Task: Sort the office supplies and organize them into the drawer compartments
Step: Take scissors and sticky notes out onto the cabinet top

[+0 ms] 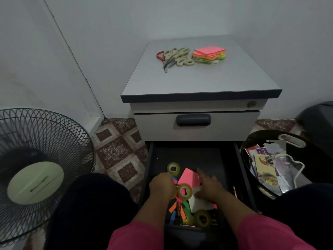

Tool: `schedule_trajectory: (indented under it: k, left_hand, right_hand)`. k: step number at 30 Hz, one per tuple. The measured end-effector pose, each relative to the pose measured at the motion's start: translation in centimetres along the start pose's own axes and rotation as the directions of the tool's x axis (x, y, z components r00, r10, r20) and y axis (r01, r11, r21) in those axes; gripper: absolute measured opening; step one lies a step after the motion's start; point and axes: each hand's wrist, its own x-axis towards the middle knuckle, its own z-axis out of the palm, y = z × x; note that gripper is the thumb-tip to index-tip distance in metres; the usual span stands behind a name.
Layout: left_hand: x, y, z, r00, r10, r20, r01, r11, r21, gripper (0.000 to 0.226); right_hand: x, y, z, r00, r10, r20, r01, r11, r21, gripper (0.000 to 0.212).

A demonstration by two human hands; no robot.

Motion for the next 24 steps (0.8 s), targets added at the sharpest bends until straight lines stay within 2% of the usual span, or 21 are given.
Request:
schedule_trajectory:
  k: [5,10,11,13,14,16,18,20,22,24]
  left_hand:
    - [0.2,-0.1,0.1,1.000,0.016,-0.006,-0.016,1.000,0.001,0.024]
    - [0.2,0.0,0.1,1.000,0.015,0.000,-0.015,1.000,0.001,0.023]
    - [0.2,0.0,0.1,1.000,0.012,0.002,-0.012,1.000,0.003,0.023]
    - [0.1,0.1,0.0,1.000,0.006,0.012,-0.006,1.000,0.007,0.024]
    - [0.0,0.1,-0.1,1.000,0.005,0.018,-0.005,1.000,0.009,0.025]
    - [0.0,0.0,-0.1,1.000,0.007,0.024,-0.008,1.000,0.008,0.025]
    - [0.0,0.0,-0.1,1.000,0.011,0.027,-0.011,1.000,0.009,0.025]
    - [0.0,0.0,-0.1,1.000,0.012,0.027,-0.012,1.000,0.011,0.024]
    - [0.1,0.0,0.0,1.000,0.011,0.025,-0.012,1.000,0.014,0.024]
    - [0.0,0.0,0.0,1.000,0.012,0.025,-0.013,1.000,0.027,0.024]
  right_hand:
    - [1.0,0.0,0.4,0.996,0.024,-0.091,-0.034,0.993,-0.115,0.101]
    - [0.8,0.2,0.1,0.985,0.078,-0.153,-0.101,0.983,-0.154,0.071]
    - [0.9,0.4,0.1,0.981,0.100,-0.169,-0.118,0.987,-0.106,0.060]
    - [1.0,0.7,0.2,0.968,0.166,-0.190,-0.141,0.980,0.140,0.037]
    - [1.1,0.9,0.1,0.959,0.203,-0.196,-0.135,0.940,0.313,0.030]
    - [1.2,1.1,-0.5,0.931,0.288,-0.223,-0.102,0.794,0.600,0.021]
    - [1.2,1.3,-1.5,0.899,0.368,-0.237,-0.097,0.696,0.712,0.022]
    - [1.2,1.8,-2.2,0.907,0.383,-0.172,-0.162,0.697,0.699,0.021]
    - [0.7,2.3,-2.3,0.939,0.344,-0.003,-0.262,0.721,0.641,0.021]
    - [-0.1,2.4,-2.0,0.941,0.307,0.142,-0.332,0.761,0.557,0.030]
